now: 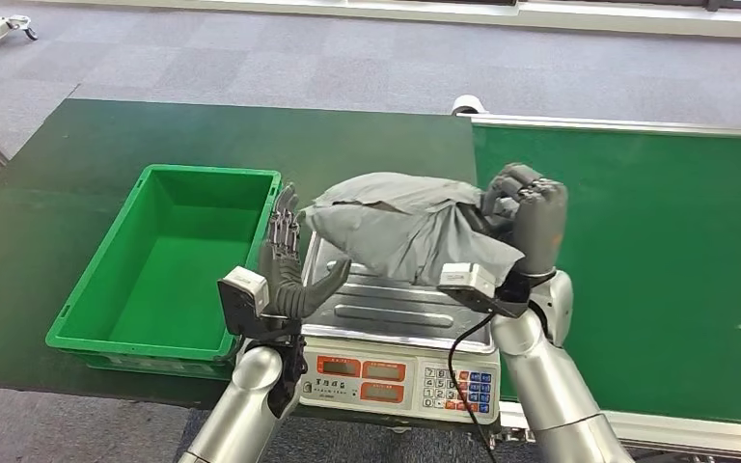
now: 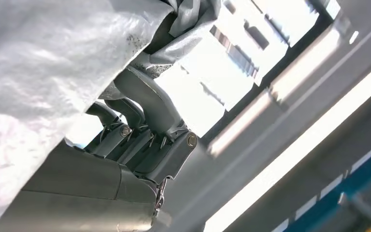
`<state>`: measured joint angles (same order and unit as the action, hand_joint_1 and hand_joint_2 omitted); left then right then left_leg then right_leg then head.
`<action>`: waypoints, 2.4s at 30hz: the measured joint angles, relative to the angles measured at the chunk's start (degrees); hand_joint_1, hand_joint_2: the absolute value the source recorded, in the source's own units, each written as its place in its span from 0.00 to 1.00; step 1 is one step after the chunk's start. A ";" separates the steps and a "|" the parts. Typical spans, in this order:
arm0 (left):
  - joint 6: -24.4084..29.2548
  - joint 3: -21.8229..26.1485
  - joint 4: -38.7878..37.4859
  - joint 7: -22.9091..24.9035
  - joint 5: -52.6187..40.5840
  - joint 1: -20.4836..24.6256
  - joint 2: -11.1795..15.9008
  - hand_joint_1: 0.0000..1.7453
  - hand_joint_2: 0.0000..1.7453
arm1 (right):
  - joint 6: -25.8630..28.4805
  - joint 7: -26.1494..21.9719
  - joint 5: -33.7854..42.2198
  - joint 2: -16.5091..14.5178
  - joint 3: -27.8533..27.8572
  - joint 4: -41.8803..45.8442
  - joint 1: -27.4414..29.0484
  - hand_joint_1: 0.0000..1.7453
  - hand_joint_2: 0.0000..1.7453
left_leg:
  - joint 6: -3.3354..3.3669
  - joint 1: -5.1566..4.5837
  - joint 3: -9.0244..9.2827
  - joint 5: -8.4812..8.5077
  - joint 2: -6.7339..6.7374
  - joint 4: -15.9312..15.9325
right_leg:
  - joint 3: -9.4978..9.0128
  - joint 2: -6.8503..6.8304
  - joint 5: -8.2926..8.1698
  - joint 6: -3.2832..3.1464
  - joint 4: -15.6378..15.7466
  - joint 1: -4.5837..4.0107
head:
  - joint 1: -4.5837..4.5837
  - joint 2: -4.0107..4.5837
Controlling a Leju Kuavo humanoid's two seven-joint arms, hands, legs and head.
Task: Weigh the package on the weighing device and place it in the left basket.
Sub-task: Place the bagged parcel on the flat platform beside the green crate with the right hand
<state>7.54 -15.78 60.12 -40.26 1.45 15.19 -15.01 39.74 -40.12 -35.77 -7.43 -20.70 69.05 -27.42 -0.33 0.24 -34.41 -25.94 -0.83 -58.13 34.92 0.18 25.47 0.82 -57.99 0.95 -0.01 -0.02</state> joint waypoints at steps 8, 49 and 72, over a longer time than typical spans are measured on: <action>-3.13 0.42 -1.27 0.00 0.50 0.06 -0.03 0.00 1.00 | 0.11 0.24 1.50 0.32 -9.72 -10.69 -0.35 1.00 1.00 | 0.00 -0.01 0.00 0.00 0.02 -0.01 | 0.03 0.02 -0.01 0.00 0.00 0.00 | 0.01 0.00; -4.77 2.82 -1.29 -0.02 -0.31 -0.23 -0.01 0.00 1.00 | -23.92 0.21 33.63 8.22 2.06 8.49 14.29 0.00 1.00 | -0.01 -0.02 -0.01 -0.02 0.11 -0.02 | 0.09 0.05 -0.05 -0.06 0.01 0.01 | 0.01 0.00; -4.10 3.27 0.36 -0.02 -1.05 -0.22 0.26 0.00 1.00 | -51.64 21.33 28.59 11.82 4.89 -8.61 9.69 0.00 1.00 | -0.02 -0.01 0.31 -0.10 0.40 -0.01 | -0.11 0.31 -0.06 -0.08 0.01 -0.03 | 0.01 0.00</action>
<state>3.44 -12.50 60.48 -40.28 0.40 14.97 -14.75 -11.91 -18.79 -7.18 4.39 -15.81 60.44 -17.73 -0.35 0.22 -34.10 -26.04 -0.43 -58.14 34.81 0.49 25.41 0.74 -57.98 0.92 0.00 -0.02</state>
